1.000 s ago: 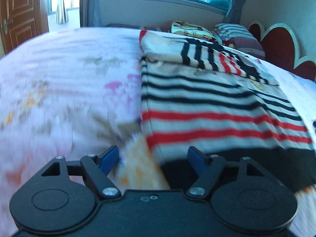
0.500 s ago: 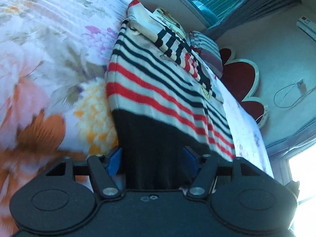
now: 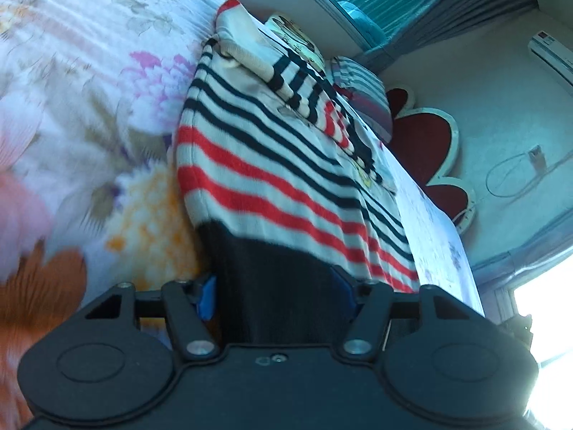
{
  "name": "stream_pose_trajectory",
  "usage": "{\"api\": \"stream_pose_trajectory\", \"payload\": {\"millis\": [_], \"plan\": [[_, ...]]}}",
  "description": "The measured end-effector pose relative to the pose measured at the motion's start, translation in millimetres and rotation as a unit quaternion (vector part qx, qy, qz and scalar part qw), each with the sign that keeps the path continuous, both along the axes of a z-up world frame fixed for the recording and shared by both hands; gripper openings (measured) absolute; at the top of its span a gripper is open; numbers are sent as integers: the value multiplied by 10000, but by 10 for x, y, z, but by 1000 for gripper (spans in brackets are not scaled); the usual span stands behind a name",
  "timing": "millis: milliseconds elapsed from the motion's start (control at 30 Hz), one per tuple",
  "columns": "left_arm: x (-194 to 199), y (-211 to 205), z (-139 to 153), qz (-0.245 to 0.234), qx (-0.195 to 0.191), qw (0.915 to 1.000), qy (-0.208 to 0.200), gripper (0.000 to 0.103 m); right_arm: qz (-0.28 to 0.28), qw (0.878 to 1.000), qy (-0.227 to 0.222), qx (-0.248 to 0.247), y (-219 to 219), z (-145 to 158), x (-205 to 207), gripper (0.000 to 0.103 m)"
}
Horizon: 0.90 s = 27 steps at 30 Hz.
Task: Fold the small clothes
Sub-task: 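Grasp the black hem with both grippers and lift it toward the collar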
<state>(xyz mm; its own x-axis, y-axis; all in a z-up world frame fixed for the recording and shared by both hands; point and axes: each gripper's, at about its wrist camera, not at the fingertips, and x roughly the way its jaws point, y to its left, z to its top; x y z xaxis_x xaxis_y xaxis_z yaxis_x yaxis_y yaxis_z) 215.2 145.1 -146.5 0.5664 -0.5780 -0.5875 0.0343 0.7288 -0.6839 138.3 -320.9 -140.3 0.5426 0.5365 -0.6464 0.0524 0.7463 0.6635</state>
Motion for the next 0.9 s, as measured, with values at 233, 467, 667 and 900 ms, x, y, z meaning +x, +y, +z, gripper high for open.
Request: {"api": "stream_pose_trajectory", "payload": {"millis": [233, 467, 667, 900], "plan": [[-45, 13, -40, 231, -254, 9994, 107, 67, -128, 9999, 55, 2, 25, -44, -110, 6], [-88, 9, 212, 501, 157, 9972, -524, 6, -249, 9975, -661, 38, -10, 265, -209, 5], [-137, 19, -31, 579, 587, 9966, -87, 6, -160, 9982, -569, -70, -120, 155, -216, 5], [-185, 97, 26, 904, 186, 9954, -250, 6, -373, 9980, -515, 39, -114, 174, -137, 5]]}}
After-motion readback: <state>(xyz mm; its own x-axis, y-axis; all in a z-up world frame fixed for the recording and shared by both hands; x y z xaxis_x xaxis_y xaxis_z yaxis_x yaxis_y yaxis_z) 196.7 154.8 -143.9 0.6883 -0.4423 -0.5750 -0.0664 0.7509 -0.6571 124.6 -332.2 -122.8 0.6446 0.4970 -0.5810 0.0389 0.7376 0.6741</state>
